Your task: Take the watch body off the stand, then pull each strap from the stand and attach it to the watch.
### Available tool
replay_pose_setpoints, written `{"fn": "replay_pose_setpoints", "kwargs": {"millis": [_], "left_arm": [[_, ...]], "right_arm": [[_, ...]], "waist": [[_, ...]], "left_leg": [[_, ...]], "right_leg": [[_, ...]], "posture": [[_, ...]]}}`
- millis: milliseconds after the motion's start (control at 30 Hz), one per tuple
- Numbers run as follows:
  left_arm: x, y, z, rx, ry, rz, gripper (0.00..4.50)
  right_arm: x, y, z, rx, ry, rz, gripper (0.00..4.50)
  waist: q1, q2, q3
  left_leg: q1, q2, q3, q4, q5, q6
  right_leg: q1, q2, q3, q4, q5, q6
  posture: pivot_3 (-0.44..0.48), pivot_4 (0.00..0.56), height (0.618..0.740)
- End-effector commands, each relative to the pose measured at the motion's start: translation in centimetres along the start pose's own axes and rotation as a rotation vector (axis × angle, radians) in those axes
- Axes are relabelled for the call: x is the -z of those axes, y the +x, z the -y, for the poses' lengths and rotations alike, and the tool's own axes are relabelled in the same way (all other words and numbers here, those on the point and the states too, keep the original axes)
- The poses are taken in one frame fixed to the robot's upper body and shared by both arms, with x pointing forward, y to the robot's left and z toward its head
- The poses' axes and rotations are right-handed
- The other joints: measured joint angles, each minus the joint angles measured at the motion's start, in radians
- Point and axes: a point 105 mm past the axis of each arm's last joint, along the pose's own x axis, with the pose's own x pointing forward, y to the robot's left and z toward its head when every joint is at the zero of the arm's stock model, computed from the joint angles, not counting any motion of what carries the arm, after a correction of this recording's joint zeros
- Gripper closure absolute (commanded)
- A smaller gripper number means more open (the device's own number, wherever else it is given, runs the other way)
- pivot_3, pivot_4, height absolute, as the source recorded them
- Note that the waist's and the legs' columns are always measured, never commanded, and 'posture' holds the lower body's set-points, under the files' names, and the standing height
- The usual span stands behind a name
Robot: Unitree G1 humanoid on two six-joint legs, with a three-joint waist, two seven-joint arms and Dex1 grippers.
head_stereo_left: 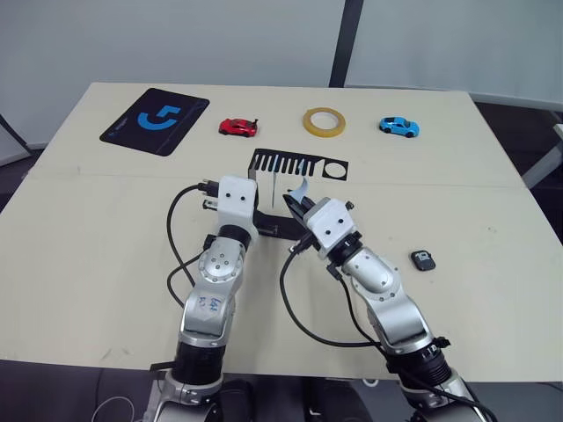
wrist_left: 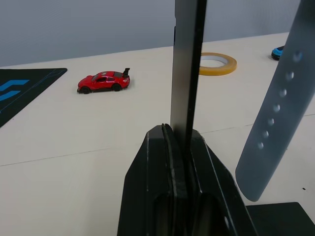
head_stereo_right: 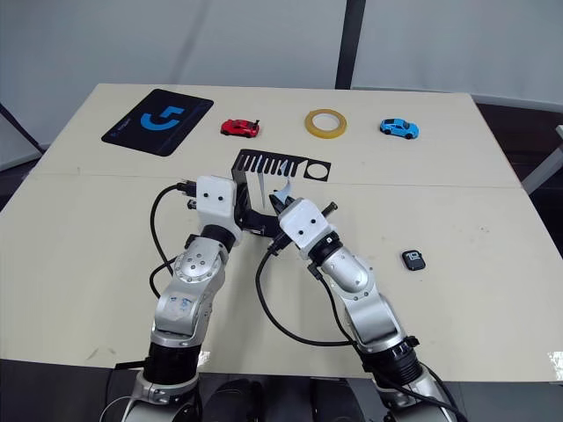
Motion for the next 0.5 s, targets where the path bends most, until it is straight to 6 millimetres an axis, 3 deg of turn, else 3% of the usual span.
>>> {"fn": "replay_pose_setpoints", "kwargs": {"millis": [33,500], "left_arm": [[-0.5,0.1,-0.1,-0.004,-0.008,0.018,4.5],[-0.2,-0.1,-0.3,-0.014,-0.007,0.014,4.5]], "right_arm": [[-2.0,-0.7,-0.1,-0.021,-0.084,0.081,4.46],[-0.7,-3.7,-0.3,-0.065,-0.134,0.035,4.46]], "waist": [[0.0,0.0,0.0],[0.002,-0.001,0.0]], "left_leg": [[0.0,0.0,0.0,0.0,0.0,0.0],[0.0,-0.001,0.0,0.0,0.0,0.0]], "right_leg": [[0.0,0.0,0.0,0.0,0.0,0.0],[0.0,0.0,0.0,0.0,0.0,0.0]], "posture": [[0.0,0.15,0.74],[0.0,0.15,0.74]]}}
